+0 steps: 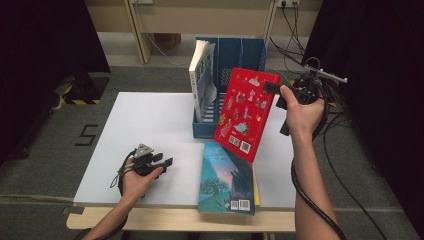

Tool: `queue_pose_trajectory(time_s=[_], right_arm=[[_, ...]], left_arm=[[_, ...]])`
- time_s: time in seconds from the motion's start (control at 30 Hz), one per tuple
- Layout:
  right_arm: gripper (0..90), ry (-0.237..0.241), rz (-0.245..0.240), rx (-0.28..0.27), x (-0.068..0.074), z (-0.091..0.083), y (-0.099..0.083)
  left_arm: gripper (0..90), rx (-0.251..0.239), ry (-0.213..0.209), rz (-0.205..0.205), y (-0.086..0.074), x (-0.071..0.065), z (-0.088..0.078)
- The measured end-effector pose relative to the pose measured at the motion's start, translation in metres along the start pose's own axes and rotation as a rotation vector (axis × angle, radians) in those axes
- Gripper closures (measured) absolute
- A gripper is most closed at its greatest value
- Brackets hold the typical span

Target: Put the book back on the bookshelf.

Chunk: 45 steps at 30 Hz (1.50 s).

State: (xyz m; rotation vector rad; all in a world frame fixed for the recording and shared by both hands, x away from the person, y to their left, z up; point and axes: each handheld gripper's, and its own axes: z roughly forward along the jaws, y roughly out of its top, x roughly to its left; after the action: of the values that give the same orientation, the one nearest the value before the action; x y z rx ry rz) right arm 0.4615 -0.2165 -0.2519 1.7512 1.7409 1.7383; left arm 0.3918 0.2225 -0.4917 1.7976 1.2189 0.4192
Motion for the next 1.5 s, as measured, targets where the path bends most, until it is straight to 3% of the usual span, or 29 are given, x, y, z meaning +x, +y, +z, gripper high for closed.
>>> queue_pose_trajectory(time_s=[0.47,1.1,1.5], right_arm=[[79.6,0.006,-0.007,-0.017,0.004,0.003,0.006],[79.5,-0.012,-0.007,-0.027,0.006,0.01,0.012],[79.6,-0.027,-0.032,-0.041,0.007,0.013,0.018]], left_arm=[[47.8,-0.027,0.002,0.012,-0.001,0.002,-0.002],[47.8,-0.013,-0.007,0.004,-0.003,0.0,-0.001],[47.7,-0.016,-0.008,-0.001,-0.003,0.001,0.0]])
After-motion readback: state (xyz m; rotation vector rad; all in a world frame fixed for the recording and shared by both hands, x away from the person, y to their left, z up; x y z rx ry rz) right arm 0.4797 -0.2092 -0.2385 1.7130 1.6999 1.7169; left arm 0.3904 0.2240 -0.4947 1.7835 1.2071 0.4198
